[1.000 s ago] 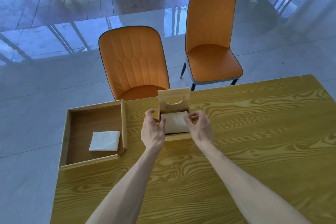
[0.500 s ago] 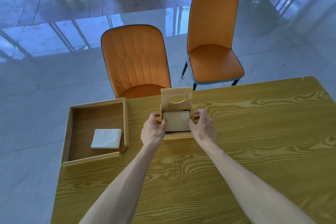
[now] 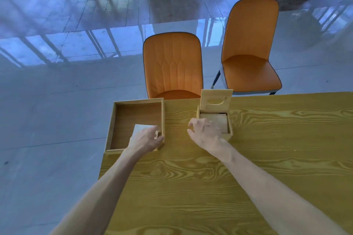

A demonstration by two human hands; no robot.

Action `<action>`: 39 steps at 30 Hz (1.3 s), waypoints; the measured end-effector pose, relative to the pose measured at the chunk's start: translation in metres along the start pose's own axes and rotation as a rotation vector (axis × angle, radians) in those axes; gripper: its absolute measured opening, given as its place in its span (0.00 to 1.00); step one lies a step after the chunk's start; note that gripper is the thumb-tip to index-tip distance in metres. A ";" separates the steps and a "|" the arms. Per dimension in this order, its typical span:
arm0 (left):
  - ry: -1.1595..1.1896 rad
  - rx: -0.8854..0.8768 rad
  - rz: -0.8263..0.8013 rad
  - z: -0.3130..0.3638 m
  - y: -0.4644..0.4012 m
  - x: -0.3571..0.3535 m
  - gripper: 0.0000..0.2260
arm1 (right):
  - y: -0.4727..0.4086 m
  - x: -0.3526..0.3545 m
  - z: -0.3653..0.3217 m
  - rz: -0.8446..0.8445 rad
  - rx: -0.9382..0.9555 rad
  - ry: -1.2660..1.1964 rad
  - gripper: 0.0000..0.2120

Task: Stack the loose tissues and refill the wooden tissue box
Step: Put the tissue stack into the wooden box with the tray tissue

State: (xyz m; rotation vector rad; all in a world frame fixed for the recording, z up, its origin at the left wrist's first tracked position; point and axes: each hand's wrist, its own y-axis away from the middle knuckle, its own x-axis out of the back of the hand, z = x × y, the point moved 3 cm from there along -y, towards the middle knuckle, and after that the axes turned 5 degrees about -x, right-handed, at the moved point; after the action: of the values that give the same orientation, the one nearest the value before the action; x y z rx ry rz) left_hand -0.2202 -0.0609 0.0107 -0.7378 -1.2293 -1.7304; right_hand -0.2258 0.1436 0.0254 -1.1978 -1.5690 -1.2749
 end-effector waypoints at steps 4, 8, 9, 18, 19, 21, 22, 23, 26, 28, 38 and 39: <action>-0.111 0.046 0.040 -0.038 0.016 0.008 0.18 | 0.000 -0.021 -0.045 -0.117 0.067 0.124 0.16; -0.114 0.117 0.060 -0.072 0.020 0.011 0.19 | -0.001 -0.039 -0.082 -0.098 0.100 0.053 0.14; -0.093 0.133 0.065 -0.079 0.020 0.010 0.19 | -0.002 -0.043 -0.089 -0.091 0.100 0.028 0.14; 0.334 0.244 0.142 -0.100 -0.003 0.008 0.22 | -0.022 -0.067 -0.134 -0.089 -0.070 -0.300 0.17; 0.401 0.264 0.131 -0.100 -0.006 0.006 0.23 | -0.023 -0.068 -0.137 -0.103 -0.078 -0.309 0.17; 0.513 0.284 0.099 -0.100 -0.013 0.003 0.25 | -0.025 -0.074 -0.141 -0.140 -0.089 -0.300 0.18; 0.555 0.286 0.086 -0.099 -0.017 0.002 0.26 | -0.026 -0.077 -0.142 -0.160 -0.099 -0.296 0.18; 0.588 0.289 0.074 -0.098 -0.020 0.001 0.27 | -0.027 -0.079 -0.143 -0.180 -0.112 -0.292 0.18; 0.629 0.272 0.052 -0.098 -0.025 -0.003 0.27 | -0.029 -0.084 -0.143 -0.219 -0.132 -0.269 0.18; 0.617 0.265 0.056 -0.100 -0.026 -0.006 0.26 | -0.030 -0.086 -0.144 -0.221 -0.123 -0.256 0.16; 0.834 0.475 0.180 -0.105 -0.036 -0.009 0.25 | -0.029 -0.091 -0.140 -0.190 -0.122 -0.294 0.10; 0.861 0.491 0.180 -0.105 -0.037 -0.010 0.26 | -0.028 -0.091 -0.140 -0.186 -0.122 -0.303 0.10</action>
State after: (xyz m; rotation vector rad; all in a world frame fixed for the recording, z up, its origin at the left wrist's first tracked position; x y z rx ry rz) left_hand -0.2477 -0.1517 -0.0491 0.1916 -0.8679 -1.2795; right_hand -0.2287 -0.0127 -0.0395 -1.3998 -1.8789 -1.3724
